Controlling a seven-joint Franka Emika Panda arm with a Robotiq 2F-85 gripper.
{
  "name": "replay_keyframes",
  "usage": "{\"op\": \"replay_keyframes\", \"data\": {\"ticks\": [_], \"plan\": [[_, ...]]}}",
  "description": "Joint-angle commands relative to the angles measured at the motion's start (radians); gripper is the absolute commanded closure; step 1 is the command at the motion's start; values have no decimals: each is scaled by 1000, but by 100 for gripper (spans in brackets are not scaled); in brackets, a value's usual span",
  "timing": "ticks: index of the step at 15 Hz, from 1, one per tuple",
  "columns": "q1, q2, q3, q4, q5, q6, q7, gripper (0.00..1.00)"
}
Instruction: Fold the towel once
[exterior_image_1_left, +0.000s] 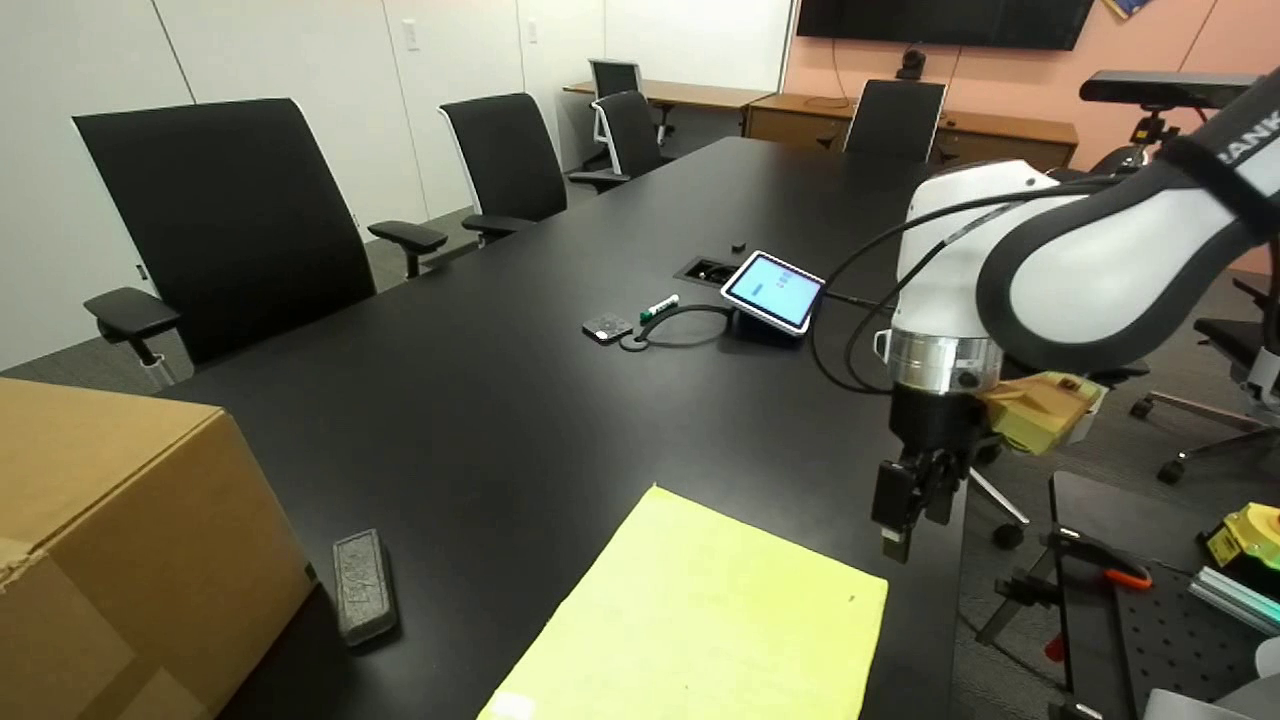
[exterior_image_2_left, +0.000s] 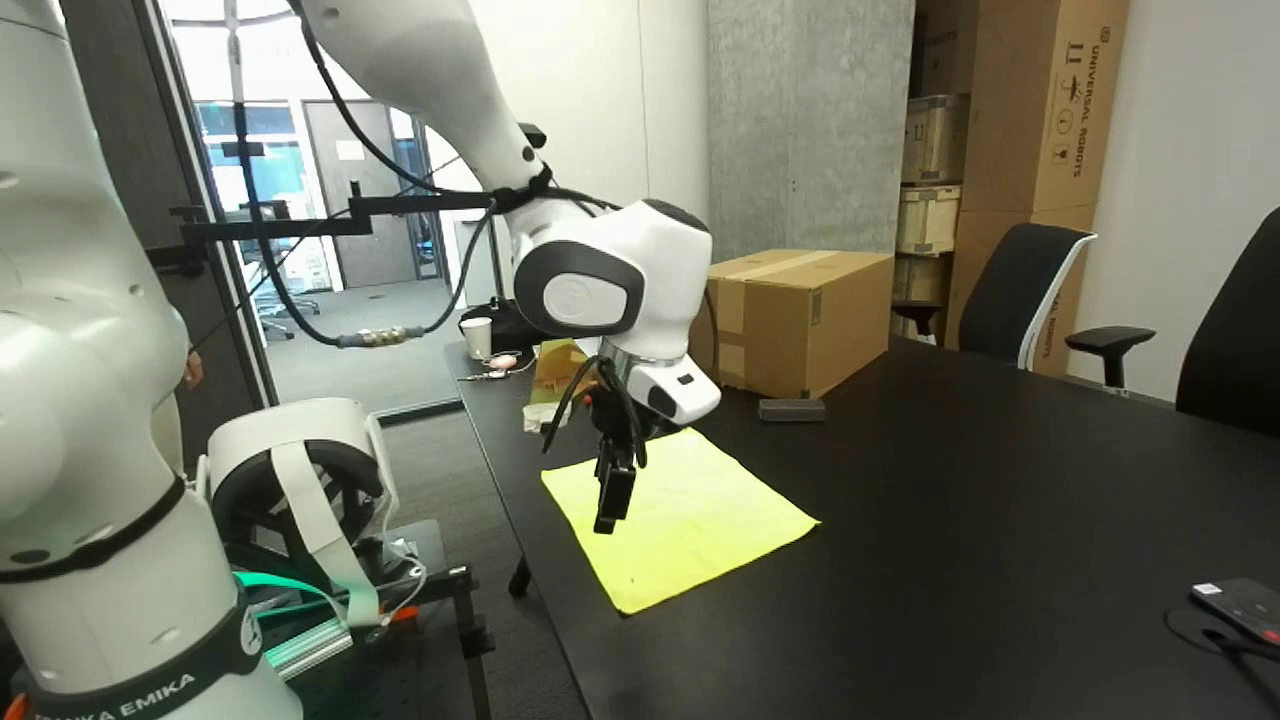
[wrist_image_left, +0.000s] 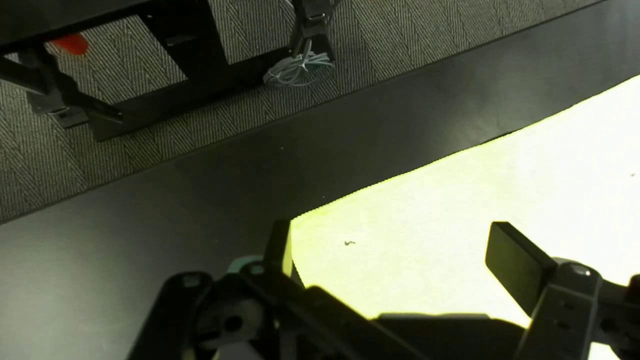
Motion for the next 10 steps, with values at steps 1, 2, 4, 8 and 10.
{"op": "replay_keyframes", "data": {"ticks": [1, 2, 4, 8, 10], "plan": [[3, 113, 23, 27, 113, 116, -47, 0], [-2, 131, 32, 25, 150, 134, -68, 0], [-11, 171, 52, 26, 203, 175, -98, 0], [-19, 263, 74, 38, 246, 255, -108, 0], [-22, 287, 75, 37, 230, 274, -94, 0]]}}
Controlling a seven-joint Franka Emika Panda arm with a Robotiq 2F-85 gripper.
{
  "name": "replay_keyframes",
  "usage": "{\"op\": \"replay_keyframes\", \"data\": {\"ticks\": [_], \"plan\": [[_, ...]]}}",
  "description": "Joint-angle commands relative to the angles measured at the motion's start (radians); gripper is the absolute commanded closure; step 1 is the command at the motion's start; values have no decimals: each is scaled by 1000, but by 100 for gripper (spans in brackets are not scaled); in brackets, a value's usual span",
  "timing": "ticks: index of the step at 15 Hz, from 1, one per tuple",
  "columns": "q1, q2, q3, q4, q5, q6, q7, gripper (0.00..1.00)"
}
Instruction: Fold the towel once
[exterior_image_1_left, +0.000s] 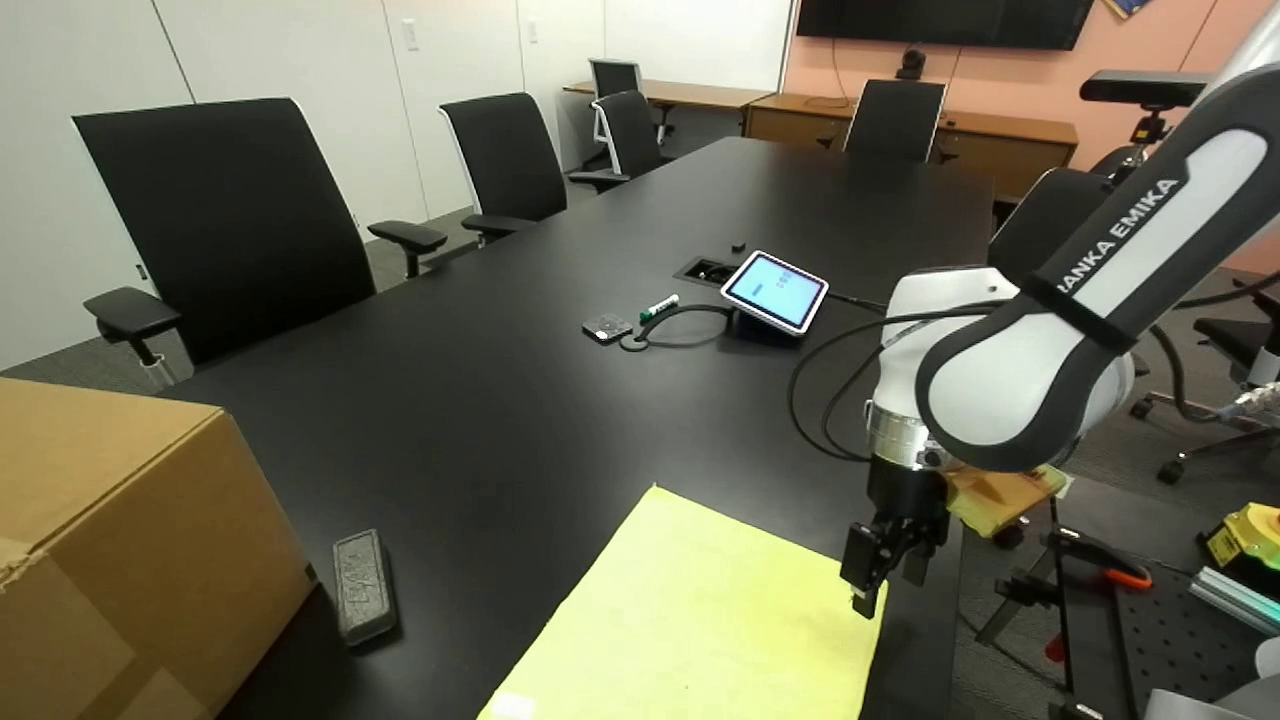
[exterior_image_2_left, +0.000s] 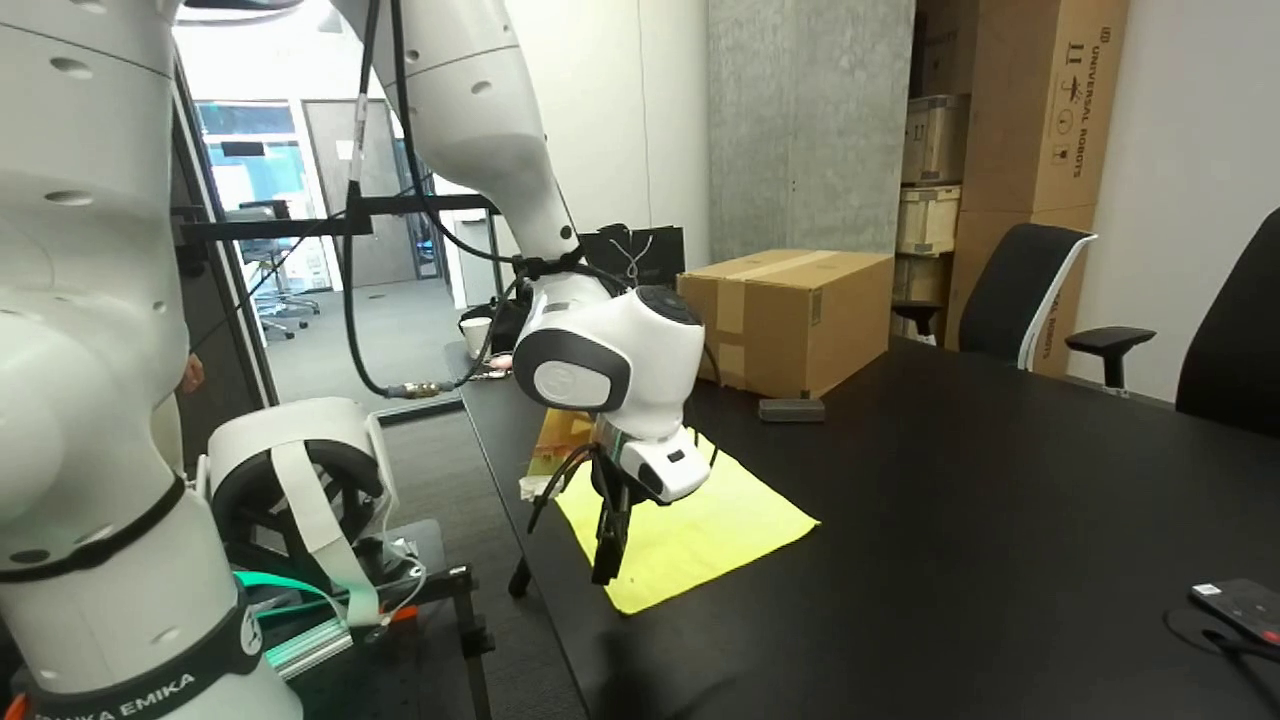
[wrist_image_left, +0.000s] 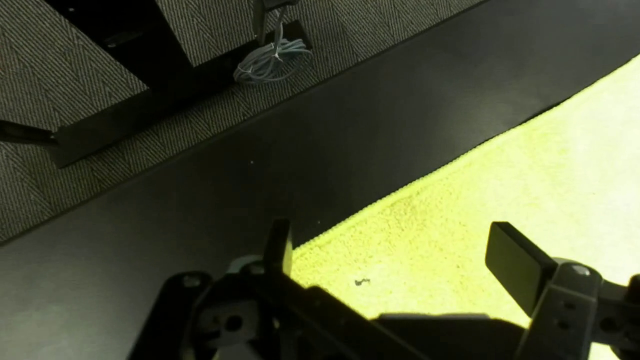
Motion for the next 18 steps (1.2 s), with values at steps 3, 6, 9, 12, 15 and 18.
{"op": "replay_keyframes", "data": {"ticks": [3, 6, 9, 12, 15, 18], "plan": [[-16, 98, 18, 29, -6, 95, 13, 0], [2, 141, 2, 36, -39, 170, 77, 0], [6, 163, -5, 32, -64, 232, 134, 0], [16, 171, -6, 20, -88, 276, 199, 0], [18, 164, 5, 8, -97, 288, 239, 0], [9, 154, 23, 9, -101, 276, 239, 0]]}}
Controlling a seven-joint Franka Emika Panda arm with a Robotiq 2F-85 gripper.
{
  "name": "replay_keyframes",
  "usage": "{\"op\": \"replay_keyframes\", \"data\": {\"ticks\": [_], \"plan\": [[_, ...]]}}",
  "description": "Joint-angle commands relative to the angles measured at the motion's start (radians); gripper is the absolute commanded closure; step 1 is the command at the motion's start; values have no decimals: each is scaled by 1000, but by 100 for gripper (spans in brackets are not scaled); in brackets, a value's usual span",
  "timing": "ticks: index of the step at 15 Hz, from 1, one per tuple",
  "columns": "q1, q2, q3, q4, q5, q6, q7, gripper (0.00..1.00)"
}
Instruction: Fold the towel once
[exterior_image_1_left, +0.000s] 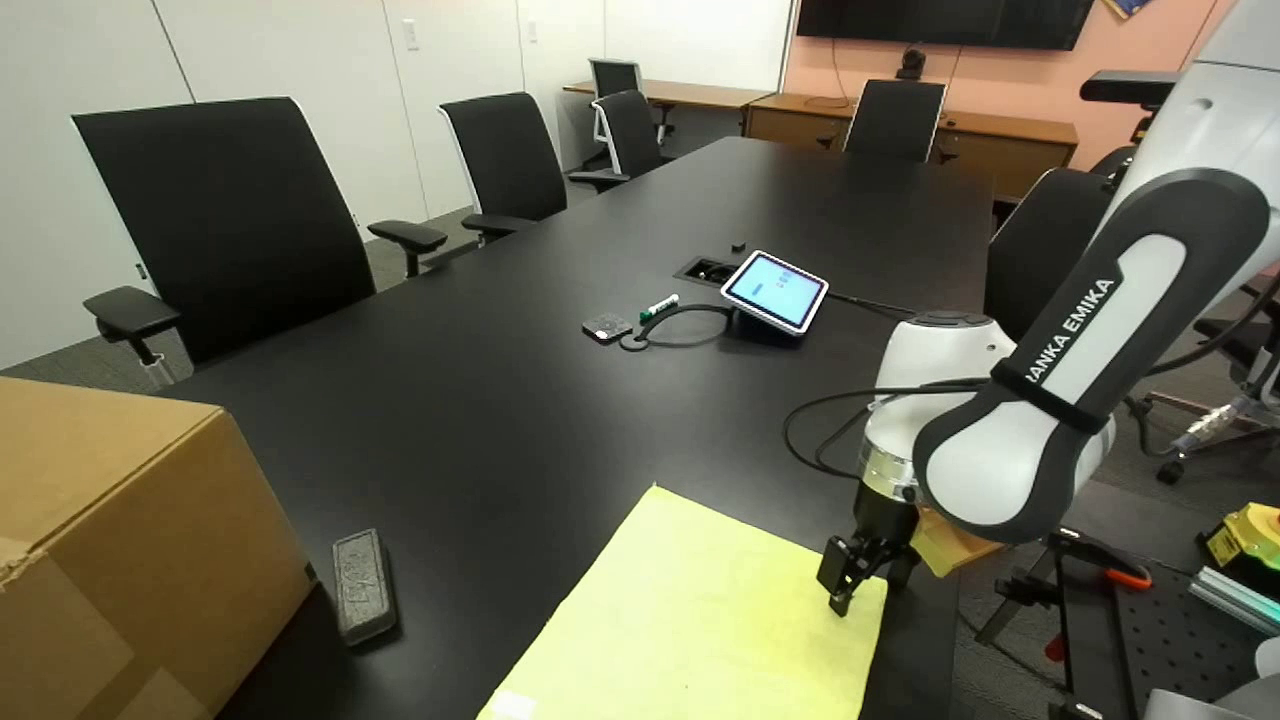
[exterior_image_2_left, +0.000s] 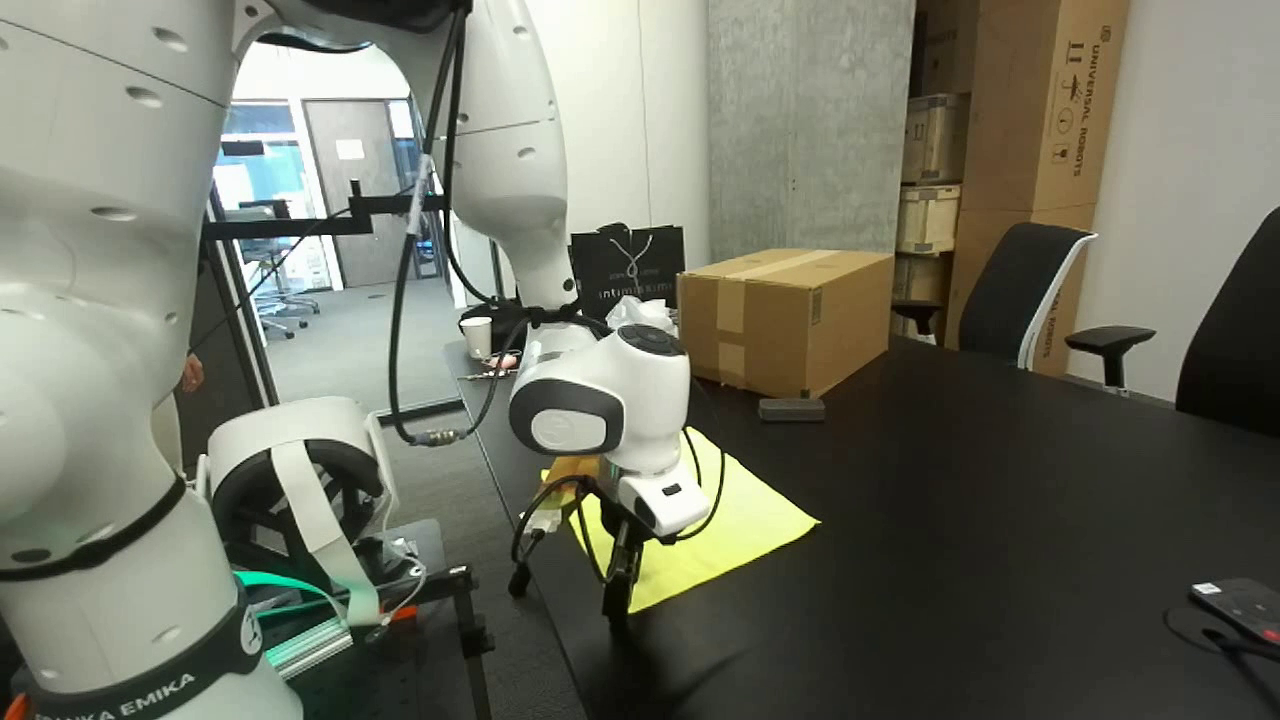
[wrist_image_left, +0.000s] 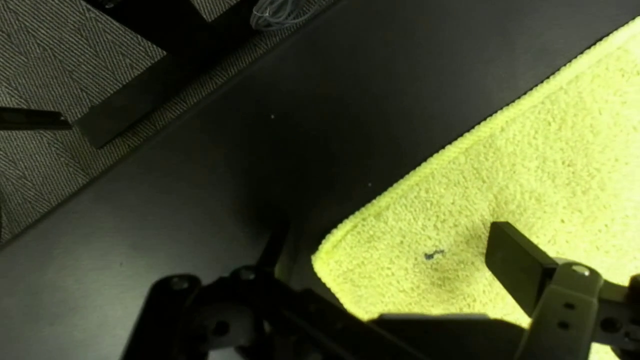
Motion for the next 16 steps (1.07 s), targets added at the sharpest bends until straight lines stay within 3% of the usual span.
{"op": "replay_keyframes", "data": {"ticks": [1, 2, 7, 13, 15, 16], "plan": [[-5, 6, 22, 6, -21, 14, 26, 0], [-4, 1, 22, 7, -26, 6, 25, 0], [-4, -5, 13, 21, -53, -6, 24, 22], [-14, -15, 15, 29, -62, -14, 17, 24], [-15, -16, 14, 36, -66, -20, 15, 30], [-18, -19, 16, 37, -66, -25, 13, 39]]}}
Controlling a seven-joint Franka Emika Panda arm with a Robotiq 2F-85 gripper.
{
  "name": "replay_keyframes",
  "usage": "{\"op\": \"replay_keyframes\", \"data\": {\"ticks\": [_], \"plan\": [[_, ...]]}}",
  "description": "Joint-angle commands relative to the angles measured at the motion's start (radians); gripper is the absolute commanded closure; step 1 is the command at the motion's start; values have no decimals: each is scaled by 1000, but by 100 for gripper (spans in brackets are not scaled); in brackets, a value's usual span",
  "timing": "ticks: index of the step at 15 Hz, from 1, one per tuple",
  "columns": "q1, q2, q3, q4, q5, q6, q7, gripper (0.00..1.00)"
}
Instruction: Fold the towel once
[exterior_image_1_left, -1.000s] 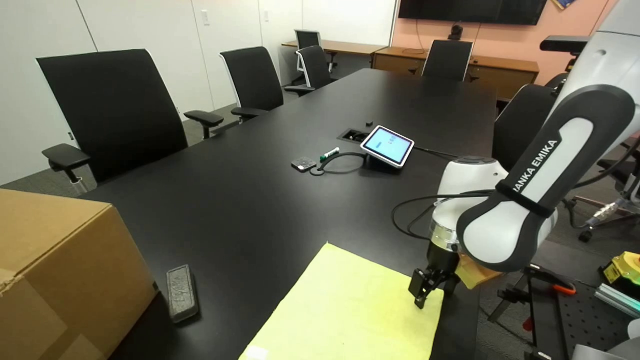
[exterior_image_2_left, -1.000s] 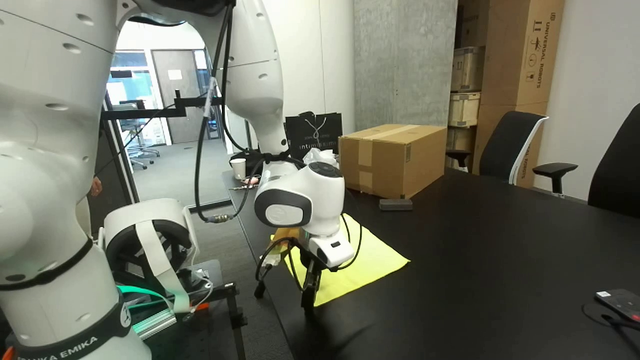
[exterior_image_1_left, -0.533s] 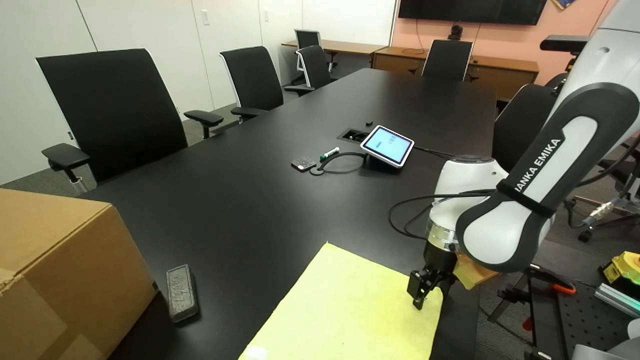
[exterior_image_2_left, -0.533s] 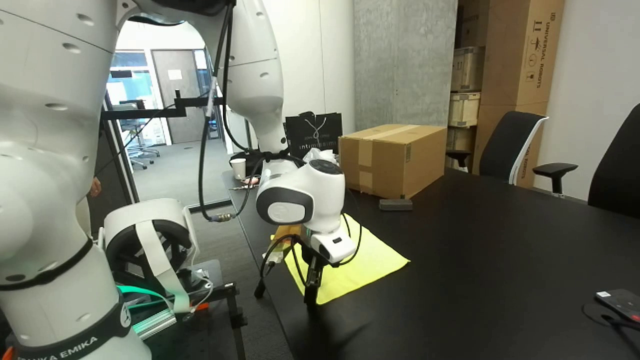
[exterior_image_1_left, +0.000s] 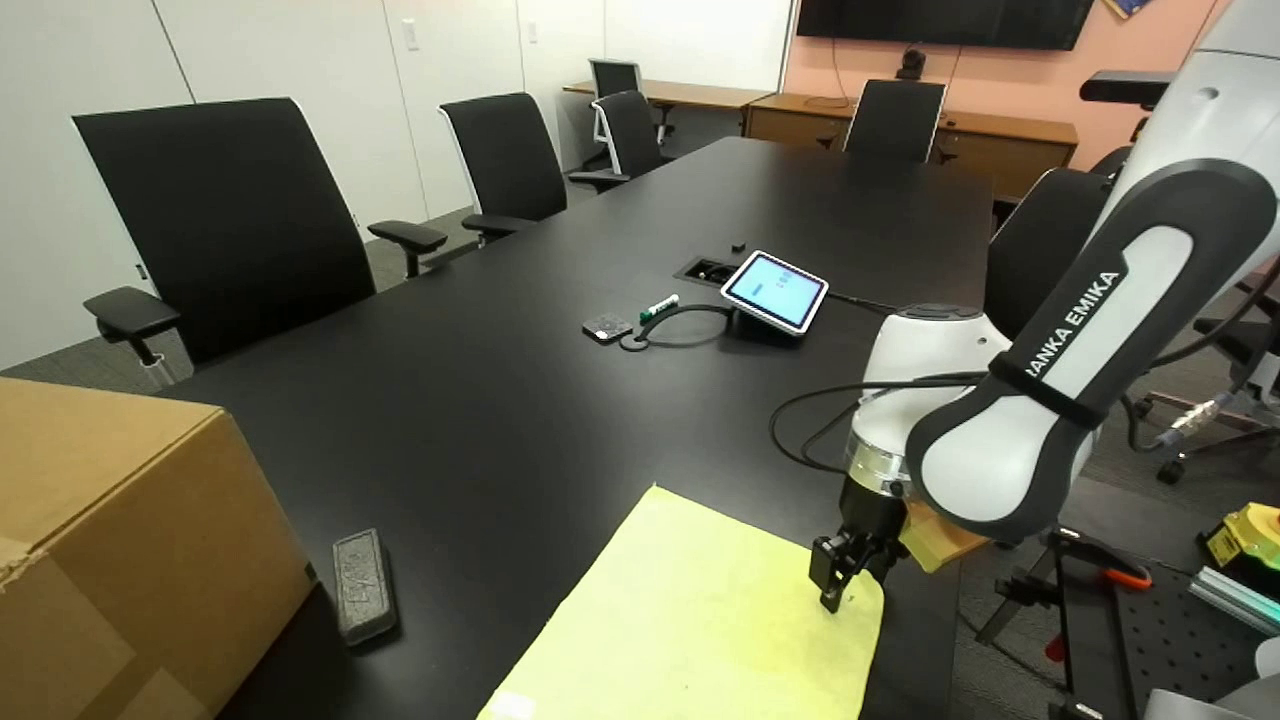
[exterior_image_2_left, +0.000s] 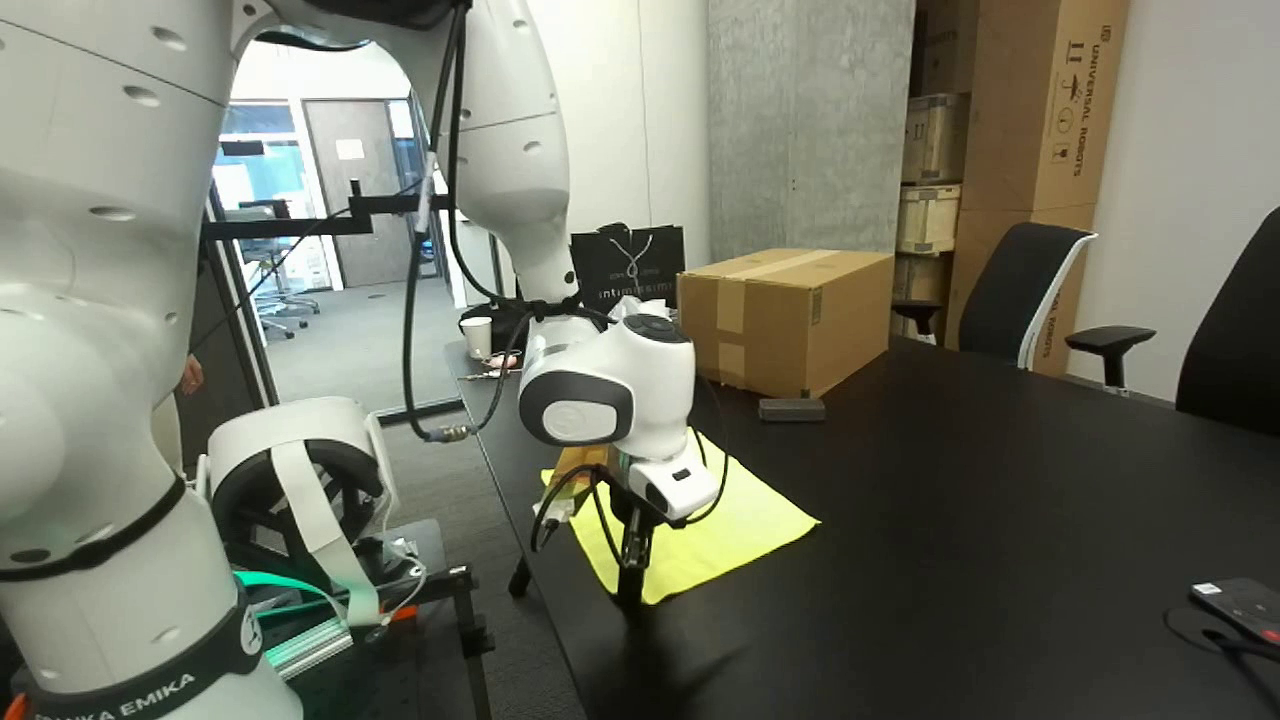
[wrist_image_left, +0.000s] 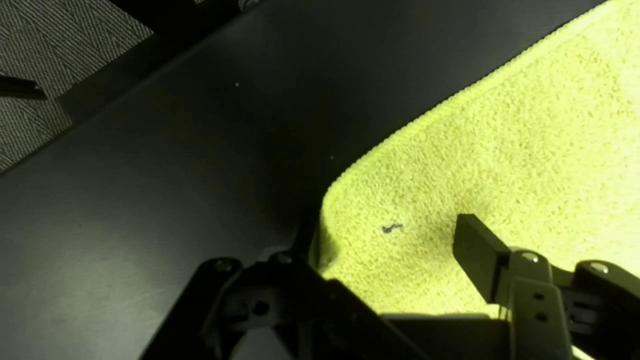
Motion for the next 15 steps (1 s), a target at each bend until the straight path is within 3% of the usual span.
{"op": "replay_keyframes", "data": {"ticks": [1, 3, 11, 13, 14, 15], "plan": [[-19, -16, 8, 13, -21, -28, 3, 51], [-30, -20, 15, 21, -16, -48, -7, 70], [-69, -36, 21, 53, -12, -179, -72, 78], [-67, -40, 9, 63, -23, -220, -79, 84], [-70, -48, 8, 66, -27, -246, -90, 94], [-70, -51, 6, 71, -29, -264, -99, 91]]}}
